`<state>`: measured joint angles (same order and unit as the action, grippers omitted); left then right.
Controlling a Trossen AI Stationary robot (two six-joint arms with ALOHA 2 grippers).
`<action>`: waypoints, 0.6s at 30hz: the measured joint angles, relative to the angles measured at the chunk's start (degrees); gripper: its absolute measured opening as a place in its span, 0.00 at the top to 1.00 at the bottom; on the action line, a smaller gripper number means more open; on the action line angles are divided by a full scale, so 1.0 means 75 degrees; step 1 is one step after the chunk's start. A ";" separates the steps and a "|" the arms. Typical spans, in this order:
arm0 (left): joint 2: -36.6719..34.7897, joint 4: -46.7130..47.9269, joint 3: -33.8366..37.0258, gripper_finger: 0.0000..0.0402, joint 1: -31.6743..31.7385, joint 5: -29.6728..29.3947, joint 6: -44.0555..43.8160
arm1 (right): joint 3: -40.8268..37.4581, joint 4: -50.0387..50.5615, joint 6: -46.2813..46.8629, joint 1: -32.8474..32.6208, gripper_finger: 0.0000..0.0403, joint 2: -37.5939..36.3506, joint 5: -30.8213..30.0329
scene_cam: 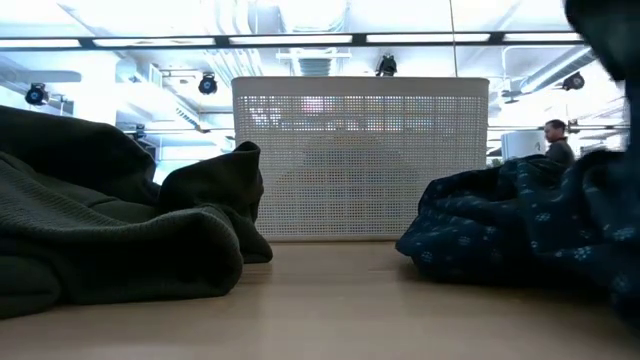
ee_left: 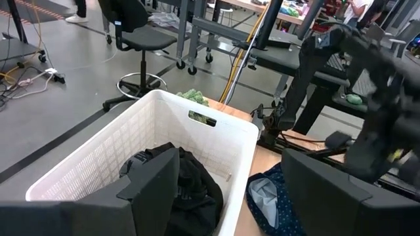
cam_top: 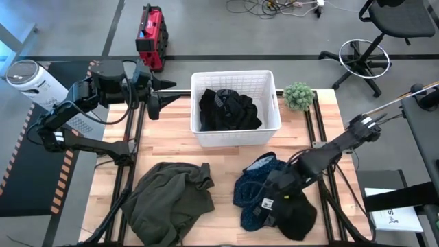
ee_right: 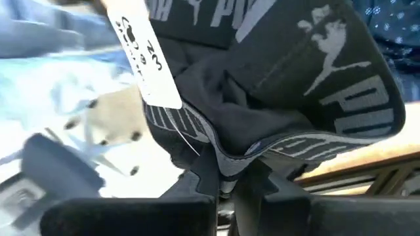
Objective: Sort clothes
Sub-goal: Put the black boxer into the white bin
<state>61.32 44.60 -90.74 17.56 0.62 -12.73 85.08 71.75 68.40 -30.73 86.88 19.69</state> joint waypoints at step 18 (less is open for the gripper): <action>0.0000 0.0000 0.0000 0.36 -0.0002 -0.0006 0.0000 | 0.3524 0.0479 0.0096 0.0001 0.99 -0.0684 -0.2812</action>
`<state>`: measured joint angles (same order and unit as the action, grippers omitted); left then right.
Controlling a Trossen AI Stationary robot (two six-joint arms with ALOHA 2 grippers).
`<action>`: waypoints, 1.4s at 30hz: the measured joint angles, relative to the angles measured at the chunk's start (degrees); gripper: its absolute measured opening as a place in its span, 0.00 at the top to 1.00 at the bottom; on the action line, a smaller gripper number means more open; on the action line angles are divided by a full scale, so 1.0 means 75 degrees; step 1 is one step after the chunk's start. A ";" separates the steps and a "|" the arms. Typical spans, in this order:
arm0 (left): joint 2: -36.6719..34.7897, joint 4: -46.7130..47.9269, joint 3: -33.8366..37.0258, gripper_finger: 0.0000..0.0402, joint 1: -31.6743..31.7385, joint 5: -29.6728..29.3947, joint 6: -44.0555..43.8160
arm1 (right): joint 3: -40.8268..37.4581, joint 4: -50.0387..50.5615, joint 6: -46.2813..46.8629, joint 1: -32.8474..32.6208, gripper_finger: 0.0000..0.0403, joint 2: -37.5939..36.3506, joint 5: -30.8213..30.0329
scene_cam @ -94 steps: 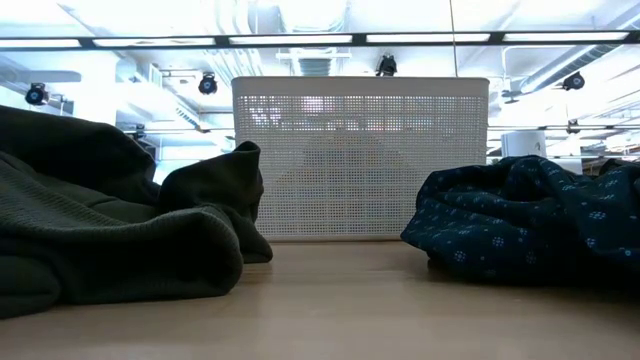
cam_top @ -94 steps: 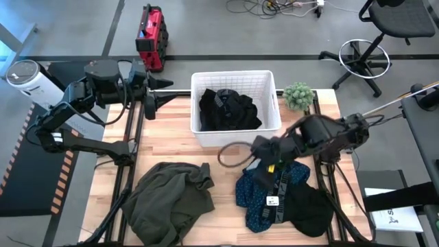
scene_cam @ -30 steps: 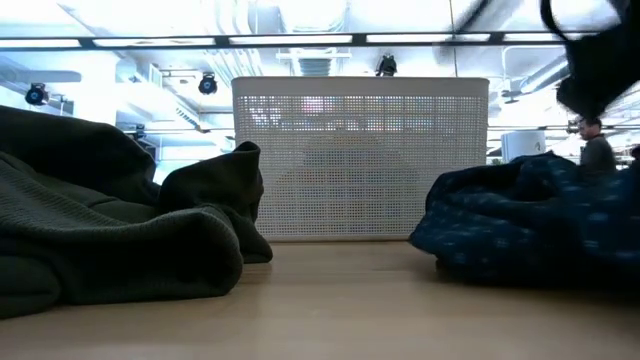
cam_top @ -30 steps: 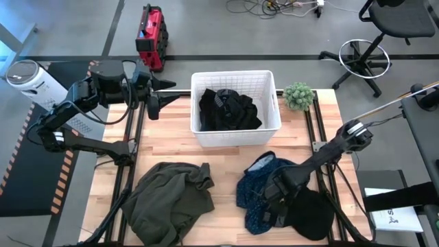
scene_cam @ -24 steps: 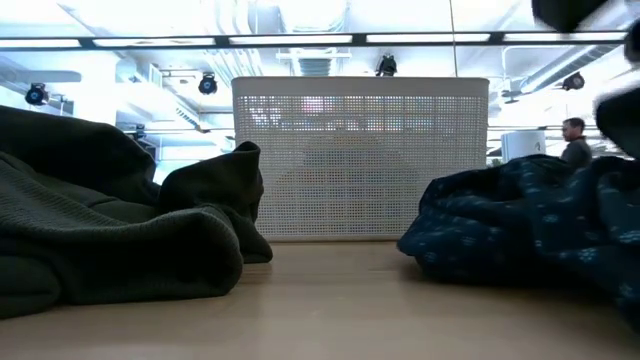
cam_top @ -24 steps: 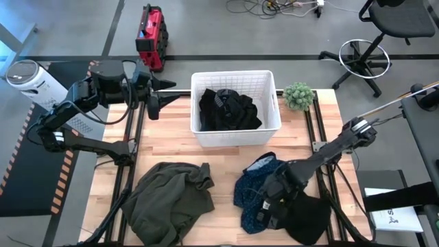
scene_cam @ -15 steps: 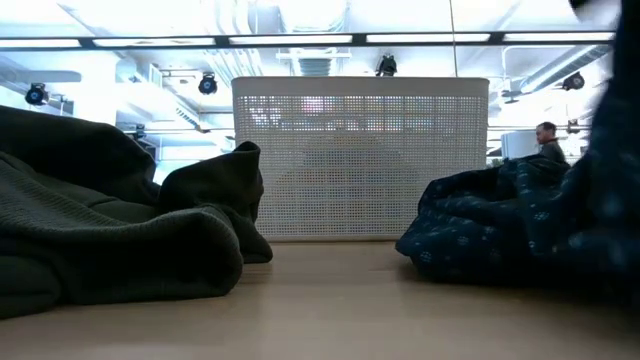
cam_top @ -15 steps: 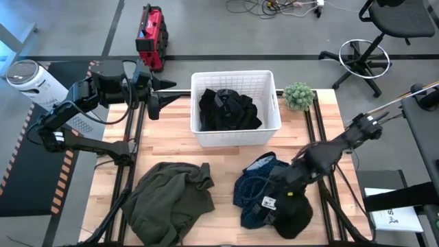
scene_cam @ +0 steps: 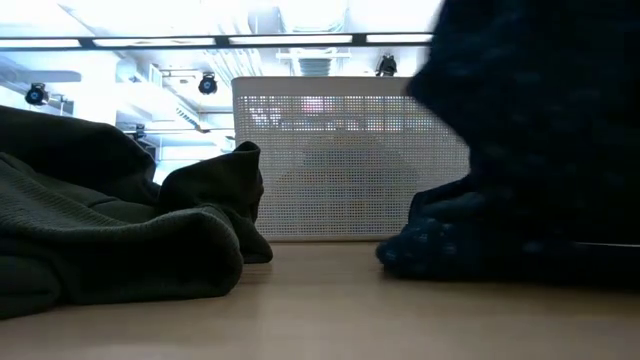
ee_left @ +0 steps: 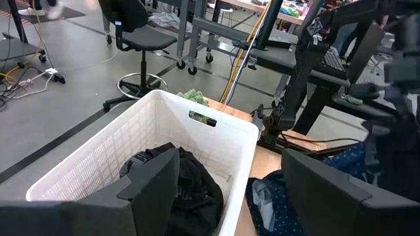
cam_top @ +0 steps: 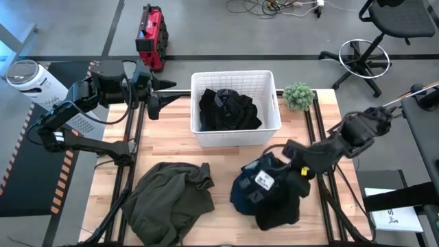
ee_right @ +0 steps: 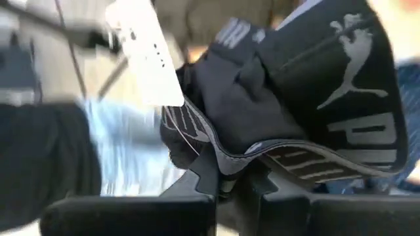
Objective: Sort clothes
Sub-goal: Put the black boxer into the white bin
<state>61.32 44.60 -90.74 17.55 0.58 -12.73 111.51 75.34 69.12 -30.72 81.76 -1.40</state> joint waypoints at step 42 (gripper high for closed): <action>0.0478 -0.0567 0.0000 0.42 -0.0066 0.3814 0.0410 | 0.0696 -0.0765 -0.1933 0.0362 0.99 0.0221 -0.1255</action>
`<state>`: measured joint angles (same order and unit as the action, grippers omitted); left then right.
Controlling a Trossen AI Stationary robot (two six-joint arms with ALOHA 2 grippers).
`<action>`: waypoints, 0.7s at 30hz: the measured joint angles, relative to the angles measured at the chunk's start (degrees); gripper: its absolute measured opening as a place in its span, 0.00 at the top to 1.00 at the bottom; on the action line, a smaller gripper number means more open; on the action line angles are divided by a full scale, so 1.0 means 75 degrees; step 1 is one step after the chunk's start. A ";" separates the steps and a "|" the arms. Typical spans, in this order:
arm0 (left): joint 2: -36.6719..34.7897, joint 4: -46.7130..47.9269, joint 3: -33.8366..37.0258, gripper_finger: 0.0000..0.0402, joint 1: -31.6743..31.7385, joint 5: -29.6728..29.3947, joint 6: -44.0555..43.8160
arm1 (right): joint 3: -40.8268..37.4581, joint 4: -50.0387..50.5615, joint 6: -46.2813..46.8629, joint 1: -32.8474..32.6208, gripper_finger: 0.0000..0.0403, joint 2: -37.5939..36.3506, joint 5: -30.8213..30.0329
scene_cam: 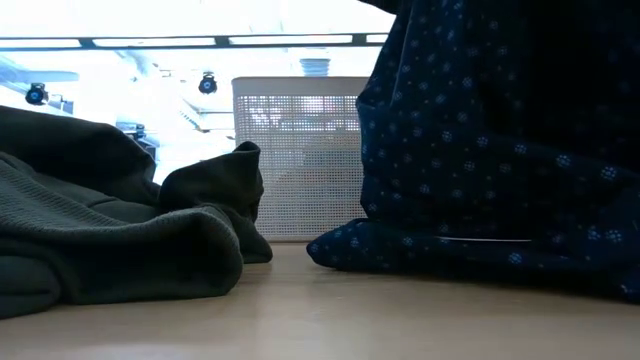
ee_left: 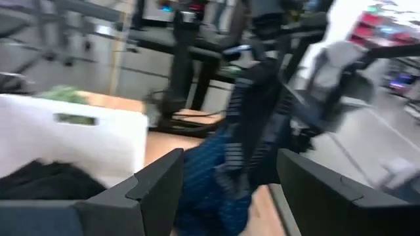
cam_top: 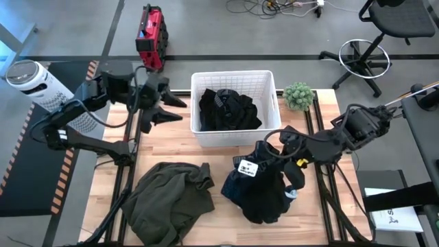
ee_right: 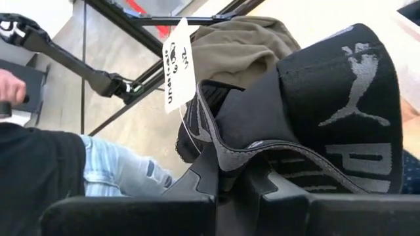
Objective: Sort clothes
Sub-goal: Put the black boxer into the white bin
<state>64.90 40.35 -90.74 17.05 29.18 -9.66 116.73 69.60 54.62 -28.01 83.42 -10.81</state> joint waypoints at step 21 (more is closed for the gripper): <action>0.1320 -0.1418 0.0000 0.24 -0.1144 0.0246 -0.0374 | 0.0000 -0.0006 -0.0401 0.0871 0.99 0.0038 -0.0595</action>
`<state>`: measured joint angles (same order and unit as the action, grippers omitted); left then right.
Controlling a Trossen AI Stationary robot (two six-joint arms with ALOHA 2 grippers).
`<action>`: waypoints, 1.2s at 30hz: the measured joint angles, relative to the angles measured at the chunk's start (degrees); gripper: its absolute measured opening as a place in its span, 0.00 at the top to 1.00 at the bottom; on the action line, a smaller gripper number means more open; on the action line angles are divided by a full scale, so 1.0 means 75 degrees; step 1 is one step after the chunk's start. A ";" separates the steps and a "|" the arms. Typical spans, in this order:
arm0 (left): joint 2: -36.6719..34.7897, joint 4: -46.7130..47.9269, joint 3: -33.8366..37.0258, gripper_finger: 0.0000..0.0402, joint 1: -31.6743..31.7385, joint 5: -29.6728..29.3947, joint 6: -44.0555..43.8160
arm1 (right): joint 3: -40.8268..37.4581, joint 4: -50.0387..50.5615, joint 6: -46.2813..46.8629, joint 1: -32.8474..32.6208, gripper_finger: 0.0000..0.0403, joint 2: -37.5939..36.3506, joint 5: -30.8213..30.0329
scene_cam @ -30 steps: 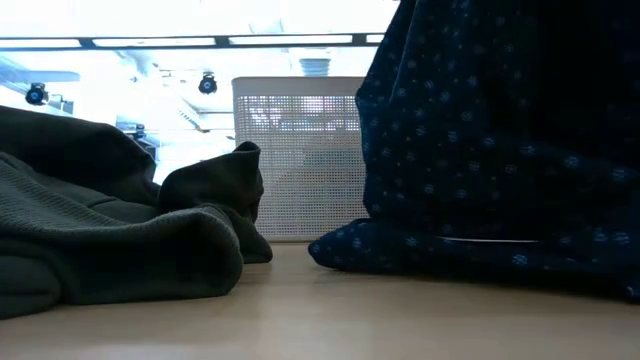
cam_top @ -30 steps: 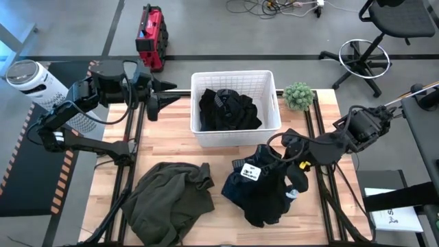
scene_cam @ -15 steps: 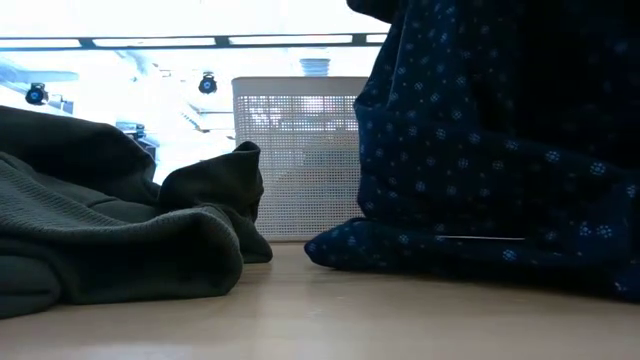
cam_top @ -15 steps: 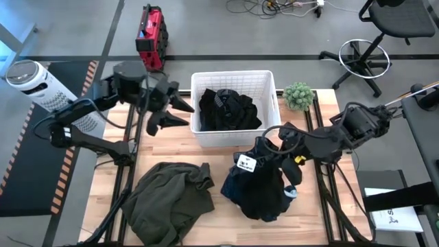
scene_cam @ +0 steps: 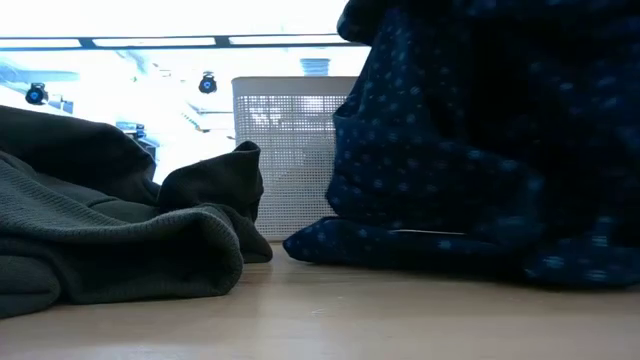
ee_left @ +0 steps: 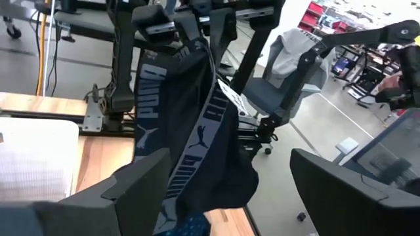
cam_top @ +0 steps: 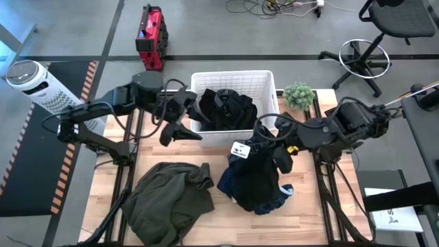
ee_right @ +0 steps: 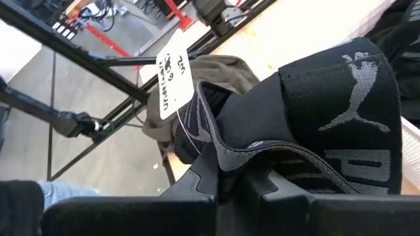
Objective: Sort clothes
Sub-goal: Put the black boxer into the white bin
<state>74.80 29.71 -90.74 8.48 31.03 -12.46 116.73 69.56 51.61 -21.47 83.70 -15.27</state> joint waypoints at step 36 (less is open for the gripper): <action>0.1567 -0.1788 0.0000 0.21 -0.0945 -0.0064 -0.0709 | -0.0006 -0.0791 -0.0615 0.0504 0.99 0.0114 -0.0311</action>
<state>86.55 16.30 -90.74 1.39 30.55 -17.78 116.68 63.62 47.00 -17.69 84.55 -17.61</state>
